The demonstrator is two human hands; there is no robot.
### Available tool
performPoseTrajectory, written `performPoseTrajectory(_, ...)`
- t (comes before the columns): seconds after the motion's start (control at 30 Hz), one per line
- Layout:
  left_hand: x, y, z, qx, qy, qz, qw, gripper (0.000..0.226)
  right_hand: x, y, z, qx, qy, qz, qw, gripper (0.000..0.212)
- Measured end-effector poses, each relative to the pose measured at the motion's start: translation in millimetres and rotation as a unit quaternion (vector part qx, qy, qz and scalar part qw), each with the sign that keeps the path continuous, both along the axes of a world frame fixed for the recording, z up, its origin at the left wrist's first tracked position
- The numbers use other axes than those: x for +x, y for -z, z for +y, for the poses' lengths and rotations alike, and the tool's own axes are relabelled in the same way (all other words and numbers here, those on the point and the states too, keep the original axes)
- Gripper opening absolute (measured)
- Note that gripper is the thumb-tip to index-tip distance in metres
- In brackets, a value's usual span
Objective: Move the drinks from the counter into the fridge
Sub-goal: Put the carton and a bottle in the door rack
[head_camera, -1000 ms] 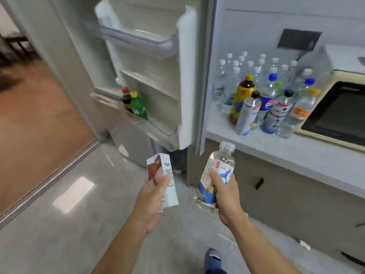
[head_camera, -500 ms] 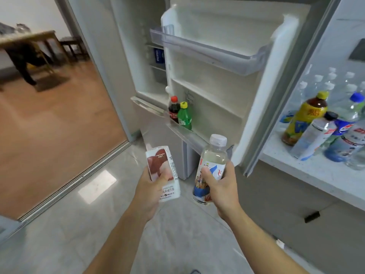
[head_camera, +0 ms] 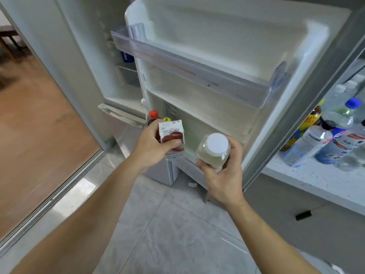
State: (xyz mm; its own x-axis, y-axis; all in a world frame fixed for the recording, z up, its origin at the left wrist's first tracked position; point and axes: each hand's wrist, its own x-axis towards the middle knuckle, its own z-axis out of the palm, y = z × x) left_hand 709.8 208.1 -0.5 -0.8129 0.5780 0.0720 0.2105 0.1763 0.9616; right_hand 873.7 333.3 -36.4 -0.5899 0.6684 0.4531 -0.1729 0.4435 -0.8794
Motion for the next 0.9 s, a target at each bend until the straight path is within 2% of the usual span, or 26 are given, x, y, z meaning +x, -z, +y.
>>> performPoseTrajectory(0.13, -34.0, 4.4, 25.6, -0.089, 0.086, 0.077, 0.989, 0.036, -15.9, 9.4, 4.5, 0.02, 0.039, -0.013, 0.999, 0.076)
performPoseTrajectory(0.23, -51.5, 4.5, 39.3, -0.125, 0.129, 0.126, 0.976, 0.035, -27.1, 12.9, 3.7, -0.003, 0.067, -0.051, 0.996, 0.074)
performPoseTrajectory(0.37, -68.7, 5.6, 55.5, -0.168, 0.239, 0.187, 0.938, 0.03, -40.5, 17.2, -1.7, -0.045, 0.109, -0.113, 0.987, 0.077)
performPoseTrajectory(0.47, -76.4, 15.8, 62.6, -0.204, 0.283, 0.25, 0.903, 0.027, -46.9, 21.6, -2.7, -0.056, 0.136, -0.17, 0.974, 0.082)
performPoseTrajectory(0.67, -81.4, 30.3, 71.1, -0.271, 0.339, 0.344, 0.833, 0.027, -51.2, 28.6, -0.5, -0.051, 0.154, -0.285, 0.945, 0.068)
performPoseTrajectory(0.9, -89.1, 40.6, 69.9, -0.285, 0.343, 0.355, 0.821, 0.032, -58.3, 26.8, 3.3, -0.08, 0.161, -0.352, 0.918, 0.066)
